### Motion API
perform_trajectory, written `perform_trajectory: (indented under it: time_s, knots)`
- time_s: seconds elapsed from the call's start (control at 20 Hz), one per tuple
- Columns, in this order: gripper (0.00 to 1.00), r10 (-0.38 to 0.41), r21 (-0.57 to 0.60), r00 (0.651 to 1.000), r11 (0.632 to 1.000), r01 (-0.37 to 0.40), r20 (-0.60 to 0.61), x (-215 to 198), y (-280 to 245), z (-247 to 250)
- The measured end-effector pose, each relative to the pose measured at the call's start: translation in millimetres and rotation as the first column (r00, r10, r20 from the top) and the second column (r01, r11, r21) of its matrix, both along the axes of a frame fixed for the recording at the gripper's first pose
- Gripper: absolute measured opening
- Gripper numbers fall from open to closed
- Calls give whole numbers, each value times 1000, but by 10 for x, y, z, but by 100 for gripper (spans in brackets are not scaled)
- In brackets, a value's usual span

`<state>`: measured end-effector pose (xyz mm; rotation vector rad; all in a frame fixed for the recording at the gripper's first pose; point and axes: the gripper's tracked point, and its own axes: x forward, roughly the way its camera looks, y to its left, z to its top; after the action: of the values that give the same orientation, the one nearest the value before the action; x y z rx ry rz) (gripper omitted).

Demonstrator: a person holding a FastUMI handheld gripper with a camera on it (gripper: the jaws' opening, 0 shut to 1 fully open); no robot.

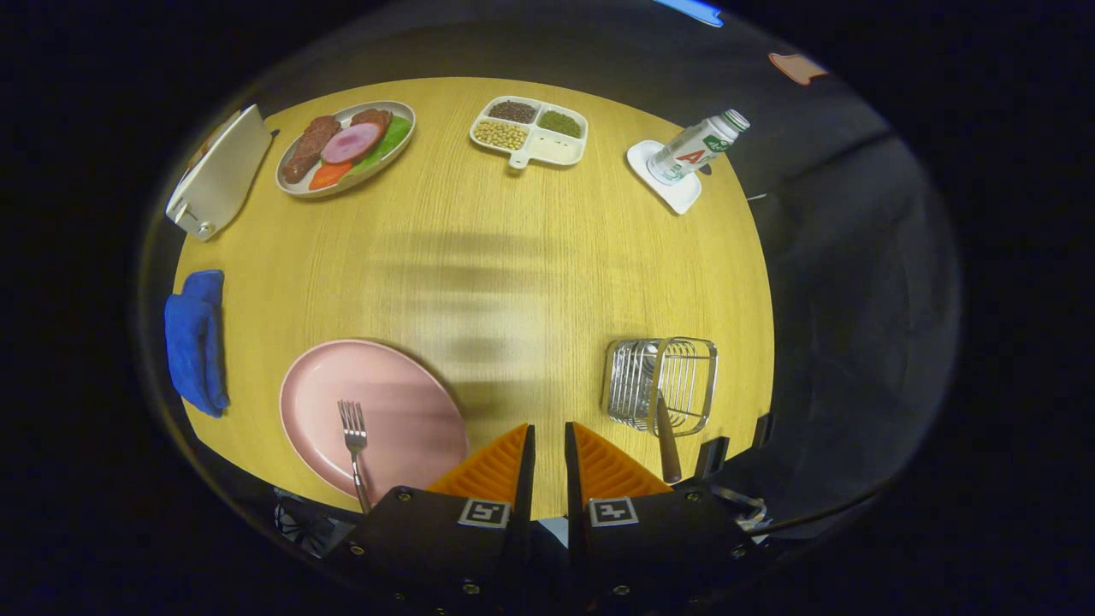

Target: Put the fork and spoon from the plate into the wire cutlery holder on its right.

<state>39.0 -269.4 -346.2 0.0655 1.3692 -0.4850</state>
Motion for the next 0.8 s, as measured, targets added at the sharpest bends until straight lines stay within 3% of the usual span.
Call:
perform_trajectory:
  time_s: [0.5,0.8]
  knots:
    - [20,143,38,990,989,-142,-20,91,754,-197]
    - [19,180,82,983,981,-177,-42,-12,1198,-396]
